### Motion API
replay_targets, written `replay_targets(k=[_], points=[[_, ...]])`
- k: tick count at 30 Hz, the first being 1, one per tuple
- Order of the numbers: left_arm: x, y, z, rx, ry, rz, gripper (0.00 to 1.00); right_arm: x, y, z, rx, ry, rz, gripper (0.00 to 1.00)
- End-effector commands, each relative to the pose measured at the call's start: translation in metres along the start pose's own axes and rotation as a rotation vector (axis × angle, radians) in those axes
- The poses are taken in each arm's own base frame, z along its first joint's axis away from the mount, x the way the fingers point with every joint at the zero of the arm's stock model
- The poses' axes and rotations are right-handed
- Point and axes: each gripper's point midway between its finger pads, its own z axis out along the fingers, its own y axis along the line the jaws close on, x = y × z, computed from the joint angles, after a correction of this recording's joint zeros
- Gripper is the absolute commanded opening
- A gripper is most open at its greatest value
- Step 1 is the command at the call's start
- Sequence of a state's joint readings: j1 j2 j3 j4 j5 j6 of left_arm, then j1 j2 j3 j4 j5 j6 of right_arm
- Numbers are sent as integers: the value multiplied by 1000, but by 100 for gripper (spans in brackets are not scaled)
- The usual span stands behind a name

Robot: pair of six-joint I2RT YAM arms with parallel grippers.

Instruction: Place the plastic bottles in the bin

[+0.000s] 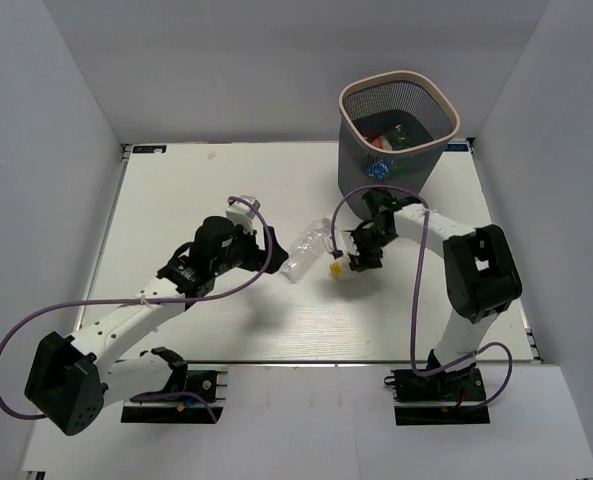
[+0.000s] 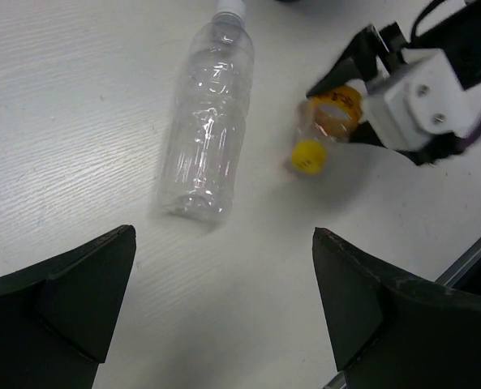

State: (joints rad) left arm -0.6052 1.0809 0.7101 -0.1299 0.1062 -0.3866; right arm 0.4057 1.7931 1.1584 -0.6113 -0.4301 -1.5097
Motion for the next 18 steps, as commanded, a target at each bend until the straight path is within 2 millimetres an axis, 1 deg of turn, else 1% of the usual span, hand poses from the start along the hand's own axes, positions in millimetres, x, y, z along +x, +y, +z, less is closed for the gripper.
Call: replay_targets(k=[1,2,3,4,5,6,7,8,9,10,11,12,13,14,15,16,17,18], points=[[-8,-14,10,82,-46,99,99,-45,77,-37,-219,-169,29,14],[-12,-14,13,84,-53,126,99,-62,86,-43,-227,-247,30,14],[-4,-14,21,81,-22,138,99,-74,92,-53,-205,-275,13,14],[-12,-16,26,83,-28,151,99,-86,95,-66,-177,-299,18,14],[-8,-18,30,87,-6,183,99,-105,93,-74,-148,-387,32,13],[-6,-18,35,80,11,196,99,-118,88,-88,-96,-417,19,13],[-7,-17,45,75,28,205,99,-135,77,-105,-36,-469,53,13],[-5,-18,50,71,38,219,99,-145,69,-118,9,-502,51,13],[-7,-23,54,81,39,233,99,-166,50,-145,133,-545,39,13],[-6,-19,59,65,45,246,99,-173,43,-155,179,-567,31,13],[1,-17,66,49,68,249,99,-180,35,-166,233,-582,20,13],[-1,-21,70,52,59,271,99,-190,35,-189,314,-593,32,13],[2,-19,72,49,69,282,99,-206,3,-217,469,-642,-46,13],[3,-19,76,37,64,288,99,-208,0,-221,503,-663,-3,11],[0,-18,77,29,52,298,99,-215,-21,-250,654,-665,-54,10],[5,-18,79,24,64,303,99,-218,-31,-261,709,-672,-43,10],[0,-17,79,12,51,312,99,-235,-48,-298,827,-757,-35,5],[4,-18,82,10,61,317,99,-218,-75,-314,970,-711,70,0]])
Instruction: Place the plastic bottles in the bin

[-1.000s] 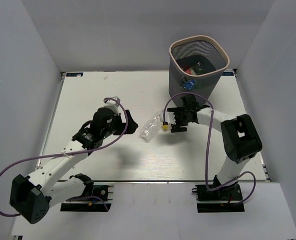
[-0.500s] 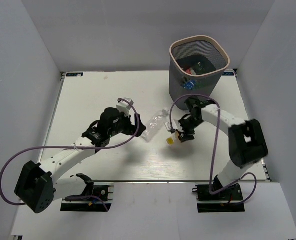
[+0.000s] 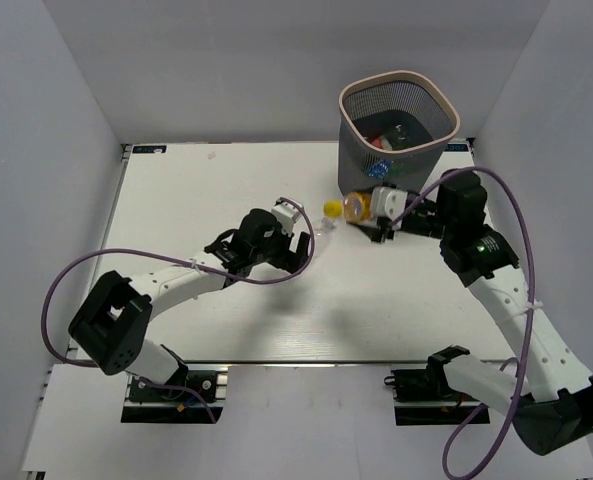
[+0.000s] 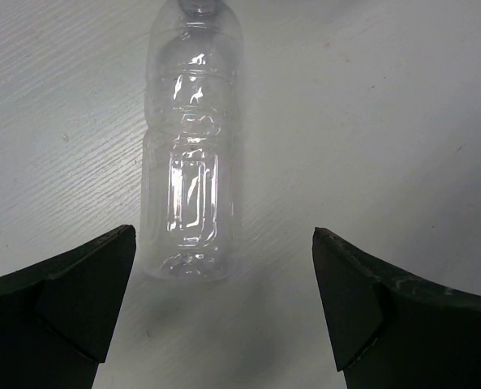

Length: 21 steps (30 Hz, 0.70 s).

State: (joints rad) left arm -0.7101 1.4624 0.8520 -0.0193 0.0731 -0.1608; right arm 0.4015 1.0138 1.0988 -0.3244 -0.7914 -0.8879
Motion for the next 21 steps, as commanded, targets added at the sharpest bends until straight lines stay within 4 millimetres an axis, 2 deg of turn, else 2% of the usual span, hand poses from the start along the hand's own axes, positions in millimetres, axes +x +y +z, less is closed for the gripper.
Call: replay_targets(k=[1,2,3,4,5,6,7,8,9,10,11,12,13,14,15,16,17,19,20,21], points=[[-27,1,2,-40,-73,50,99,-43,-111,-13,454,-106,61,0],[-26,-4,2,-30,-71,57,99,-55,-138,-24,577,-139,75,0],[-29,-2,2,-41,-83,57,99,-45,-153,-20,614,-118,87,0],[-28,-3,5,-52,-87,61,99,-35,-172,-33,742,-72,104,0],[-25,-4,8,-58,-77,66,99,-41,-186,-40,806,-100,85,0],[-29,-3,7,-67,-87,65,99,-30,-199,-35,839,-76,99,0],[-27,-2,11,-84,-84,69,99,-17,-212,-44,919,-28,113,0],[-28,-4,13,-92,-85,86,99,-22,-224,-50,957,-25,111,0],[-28,-1,17,-107,-81,86,99,-4,-235,-41,964,20,141,0],[-25,2,19,-136,-74,100,99,14,-240,-49,1009,88,179,0],[-32,5,18,-158,-91,98,99,29,-249,-42,1014,123,200,0],[-32,2,22,-162,-88,104,99,36,-250,-43,1006,160,233,15],[-29,10,24,-204,-79,104,99,35,-256,-46,1011,166,245,30],[-29,12,24,-215,-79,116,99,50,-256,-41,998,195,278,48],[-28,8,27,-207,-74,122,99,62,-247,-36,948,229,320,90],[-20,11,33,-219,-53,125,99,57,-249,-37,943,219,330,90],[-21,11,36,-220,-50,136,99,51,-243,-32,892,184,353,90],[-18,8,41,-214,-37,153,99,59,-233,-32,875,187,403,90],[-13,9,47,-217,-20,155,99,48,-232,-39,865,153,402,90],[-13,4,51,-209,-18,160,99,51,-227,-38,854,154,414,90]])
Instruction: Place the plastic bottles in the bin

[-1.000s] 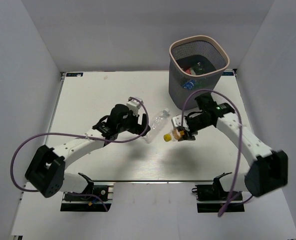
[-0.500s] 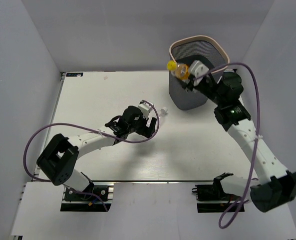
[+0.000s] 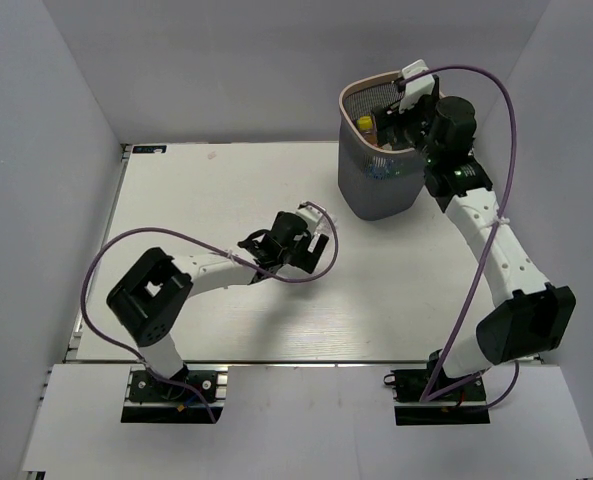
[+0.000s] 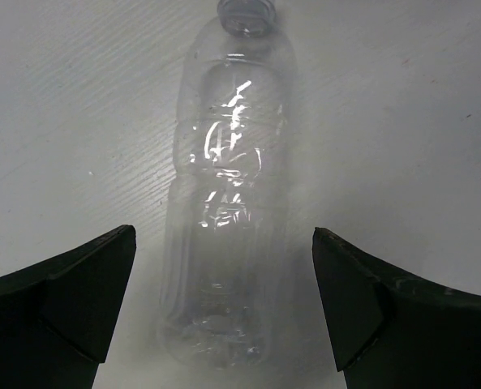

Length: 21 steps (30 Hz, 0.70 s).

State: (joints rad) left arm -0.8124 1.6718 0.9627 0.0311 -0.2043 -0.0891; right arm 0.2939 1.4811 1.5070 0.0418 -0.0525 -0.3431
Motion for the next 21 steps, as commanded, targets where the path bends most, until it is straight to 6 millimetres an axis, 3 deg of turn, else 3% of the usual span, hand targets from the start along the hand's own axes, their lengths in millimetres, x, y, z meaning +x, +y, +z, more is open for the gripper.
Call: replay_targets(k=[1,2,3,4,5,6,7,8,9,10,11,13,14,16,17,18,19,21], points=[[-19,-2,7,-30,-32,25,99,-24,4,-24,-37,-52,96,90],[-8,-4,14,-44,1,39,99,-29,7,-31,-72,-71,98,90],[-14,-4,14,-43,-10,36,99,-28,10,-37,-80,-72,102,90],[-3,-5,21,-46,25,54,98,-25,11,-40,-85,-70,107,90],[-9,-9,25,-47,15,58,96,-16,15,-46,-96,-50,117,90],[-3,-9,27,-50,43,65,94,-18,16,-53,-101,-57,121,90],[-3,-14,31,-52,51,75,85,-14,16,-55,-101,-50,126,90],[-1,-14,33,-53,63,79,80,-3,21,-60,-108,-29,131,90],[1,-11,32,-67,71,82,75,-4,20,-66,-107,-35,135,90],[-3,-15,32,-68,60,85,61,-6,19,-71,-105,-43,133,90],[-3,-15,32,-68,60,85,54,7,25,-73,-115,-18,145,90],[-2,-14,30,-68,60,85,33,5,28,-85,-137,-34,151,90],[0,-13,29,-69,70,88,25,5,35,-88,-168,-37,177,78],[-19,-13,17,-67,39,68,6,9,42,-100,-211,-45,198,55],[-31,-12,10,-74,16,53,3,4,53,-105,-266,-63,222,23],[-49,-12,1,-70,-22,32,0,13,58,-112,-282,-52,232,7],[-80,-10,-23,-60,-104,-2,0,9,69,-122,-352,-72,233,0],[-125,-7,-58,-46,-234,-41,0,30,86,-133,-418,-15,256,0]])
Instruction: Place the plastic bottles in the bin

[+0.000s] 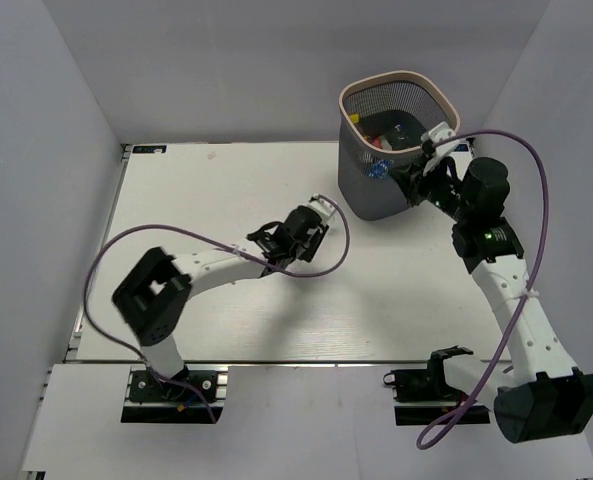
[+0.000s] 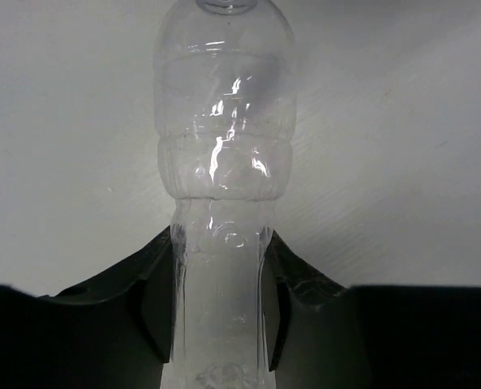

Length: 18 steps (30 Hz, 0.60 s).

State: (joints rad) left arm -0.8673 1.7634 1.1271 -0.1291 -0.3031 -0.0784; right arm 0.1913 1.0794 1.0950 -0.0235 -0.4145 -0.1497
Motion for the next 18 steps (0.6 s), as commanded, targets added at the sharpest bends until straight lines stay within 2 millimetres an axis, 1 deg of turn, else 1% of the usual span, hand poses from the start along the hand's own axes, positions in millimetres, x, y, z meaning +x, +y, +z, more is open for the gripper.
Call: replay_targets(k=[1,2,3,4,5,6,7,8,9,10,11,12,13,15,16,17,18], points=[[-134,17,-94,36,-384,-148,0,10,50,-20,-251,8,16,0],[-162,22,-130,67,-489,-163,0,22,56,-23,-277,37,22,0],[-184,25,-151,83,-557,-181,0,40,64,-29,-314,78,6,0],[-198,24,-167,114,-600,-173,0,43,75,-34,-377,74,0,0],[-223,30,-188,127,-666,-189,0,57,81,-40,-401,91,-34,8],[-236,30,-200,146,-706,-193,0,71,89,-44,-442,110,-22,23],[-260,31,-222,172,-778,-193,0,82,97,-49,-480,118,-26,34],[-268,29,-224,181,-797,-193,0,86,104,-54,-519,117,-35,39],[-276,28,-219,194,-808,-208,0,106,113,-63,-581,151,-96,41],[-286,20,-221,237,-834,-195,0,113,119,-67,-618,159,-111,37],[-307,19,-235,262,-901,-221,0,117,126,-70,-676,140,-152,29],[-317,15,-234,281,-919,-226,0,134,132,-78,-716,194,-118,7],[-333,5,-227,319,-942,-211,0,147,135,-79,-733,221,-118,0],[-349,-8,-219,377,-963,-222,0,164,137,-82,-748,275,-87,0],[-367,-10,-229,399,-1010,-236,0,173,139,-84,-754,290,-90,0],[-372,-19,-207,421,-1008,-251,0,179,138,-85,-746,309,-103,0],[-379,-21,-204,427,-1027,-262,1,183,138,-86,-746,321,-98,0]])
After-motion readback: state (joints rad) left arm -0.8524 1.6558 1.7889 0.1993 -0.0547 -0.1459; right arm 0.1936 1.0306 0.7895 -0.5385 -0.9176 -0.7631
